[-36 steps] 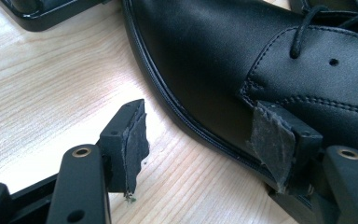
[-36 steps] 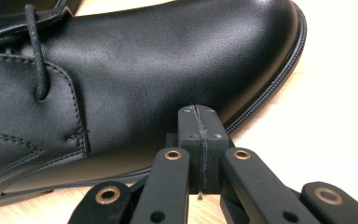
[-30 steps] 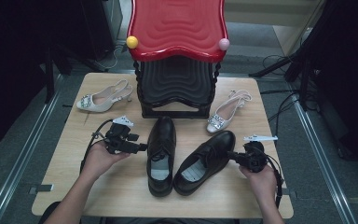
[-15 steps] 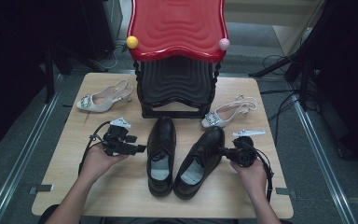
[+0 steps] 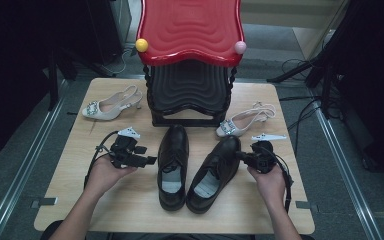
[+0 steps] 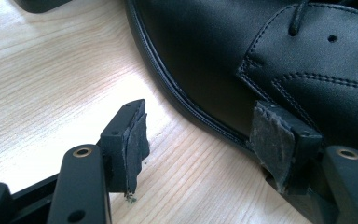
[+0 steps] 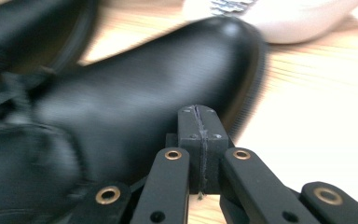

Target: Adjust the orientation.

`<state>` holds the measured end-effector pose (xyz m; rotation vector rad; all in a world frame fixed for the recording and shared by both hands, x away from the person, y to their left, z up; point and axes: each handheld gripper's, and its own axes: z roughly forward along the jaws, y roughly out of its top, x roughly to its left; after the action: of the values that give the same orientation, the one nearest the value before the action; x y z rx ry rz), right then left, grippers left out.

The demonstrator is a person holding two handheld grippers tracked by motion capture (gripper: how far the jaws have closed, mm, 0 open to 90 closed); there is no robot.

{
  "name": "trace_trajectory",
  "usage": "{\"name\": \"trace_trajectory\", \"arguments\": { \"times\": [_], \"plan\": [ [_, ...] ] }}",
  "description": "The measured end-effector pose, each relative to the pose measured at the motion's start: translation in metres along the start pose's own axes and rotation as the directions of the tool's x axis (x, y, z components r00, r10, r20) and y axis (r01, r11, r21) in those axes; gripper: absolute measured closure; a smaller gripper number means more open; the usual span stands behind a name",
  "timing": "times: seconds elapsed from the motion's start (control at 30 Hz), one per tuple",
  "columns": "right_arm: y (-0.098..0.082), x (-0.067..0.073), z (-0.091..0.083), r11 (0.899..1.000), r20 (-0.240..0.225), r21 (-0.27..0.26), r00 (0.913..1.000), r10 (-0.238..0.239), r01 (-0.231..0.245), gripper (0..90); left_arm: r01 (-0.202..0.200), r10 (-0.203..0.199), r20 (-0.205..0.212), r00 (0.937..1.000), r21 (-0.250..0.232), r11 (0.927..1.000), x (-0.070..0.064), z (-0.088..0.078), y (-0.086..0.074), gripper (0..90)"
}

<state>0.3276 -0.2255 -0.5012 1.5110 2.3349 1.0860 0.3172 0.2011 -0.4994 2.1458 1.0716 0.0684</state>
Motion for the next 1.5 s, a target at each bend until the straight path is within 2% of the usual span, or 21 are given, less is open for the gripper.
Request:
{"name": "trace_trajectory", "arguments": {
  "times": [0.1,0.2,0.37,0.53,0.67,0.83,0.9,0.97,1.0,1.03,1.07,1.1,1.2,1.33,1.4,1.43,1.47,1.5],
  "plan": [
    [-0.002,-0.007,0.004,0.999,0.034,0.034,0.9993,0.013,-0.014,90.0,0.001,-0.001,0.000,1.0000,0.003,1.0000,0.001,0.000,0.000,36.5],
    [-0.002,-0.009,0.006,0.999,0.042,0.042,0.9990,0.014,-0.016,90.0,0.000,0.000,-0.002,1.0000,0.003,1.0000,0.000,0.001,0.000,36.5],
    [-0.002,-0.011,0.008,0.998,0.019,0.037,0.9989,0.044,-0.045,90.0,-0.005,0.006,-0.002,1.0000,0.011,0.9999,-0.002,0.002,0.000,36.5],
    [0.001,-0.012,0.010,0.998,0.000,0.045,0.9990,0.045,-0.045,90.0,-0.009,0.009,-0.003,1.0000,0.017,0.9998,-0.003,0.003,0.000,36.5],
    [0.002,-0.013,0.014,0.998,-0.042,0.044,0.9975,0.056,-0.055,90.0,-0.009,0.009,-0.002,1.0000,0.019,0.9998,-0.003,0.004,0.000,36.5],
    [0.003,-0.011,0.015,0.998,-0.031,0.051,0.9985,0.044,-0.042,90.0,-0.010,0.010,-0.002,0.9999,0.019,0.9998,-0.003,0.004,0.000,36.5],
    [0.003,-0.010,0.017,0.997,-0.063,0.044,0.9959,0.065,-0.062,90.0,-0.009,0.009,0.002,1.0000,0.021,0.9997,-0.004,0.005,0.000,36.5],
    [0.004,-0.003,0.026,0.997,-0.141,0.052,0.9874,0.072,-0.065,90.0,-0.012,0.012,-0.003,0.9999,0.020,0.9997,-0.005,0.005,0.000,36.5],
    [0.006,0.005,0.032,0.997,-0.137,0.070,0.9894,0.050,-0.041,90.0,-0.012,0.012,-0.001,0.9999,0.018,0.9998,-0.005,0.005,0.000,36.5],
    [0.007,0.013,0.036,0.998,-0.112,0.067,0.9936,0.014,-0.007,90.0,-0.013,0.013,0.001,0.9999,0.018,0.9998,-0.005,0.004,0.000,36.5],
    [0.010,0.025,0.040,0.997,-0.076,0.060,0.9961,-0.046,0.050,90.0,-0.013,0.013,0.000,0.9999,0.017,0.9998,-0.004,0.003,-0.001,36.5],
    [0.013,0.031,0.043,0.994,-0.059,0.074,0.9957,-0.072,0.076,90.0,-0.010,0.009,0.003,0.9999,0.014,0.9999,-0.004,0.002,-0.001,36.5],
    [0.019,0.039,0.046,0.992,-0.039,0.077,0.9946,-0.097,0.099,90.0,0.000,0.000,0.001,1.0000,0.009,1.0000,-0.004,0.001,-0.004,36.6],
    [0.022,0.039,0.037,0.997,-0.089,0.031,0.9938,-0.065,0.069,90.0,0.003,-0.003,0.002,1.0000,0.002,1.0000,-0.003,-0.001,-0.006,36.7],
    [0.024,0.044,0.022,0.998,-0.130,-0.004,0.9900,-0.055,0.055,90.0,0.001,-0.001,0.001,1.0000,-0.003,1.0000,-0.004,-0.002,-0.007,36.7],
    [0.024,0.044,0.022,0.998,-0.130,-0.004,0.9900,-0.055,0.055,90.0,0.000,0.000,-0.003,1.0000,-0.003,1.0000,-0.005,-0.003,-0.007,36.7],
    [0.024,0.046,0.018,0.998,-0.143,-0.015,0.9881,-0.057,0.056,90.0,-0.001,0.001,-0.005,1.0000,-0.006,1.0000,-0.005,-0.003,-0.007,36.7],
    [0.022,0.055,0.004,0.997,-0.174,-0.035,0.9818,-0.075,0.070,90.0,0.001,-0.001,-0.003,1.0000,-0.007,1.0000,-0.004,-0.004,-0.008,36.7]
  ]
}}
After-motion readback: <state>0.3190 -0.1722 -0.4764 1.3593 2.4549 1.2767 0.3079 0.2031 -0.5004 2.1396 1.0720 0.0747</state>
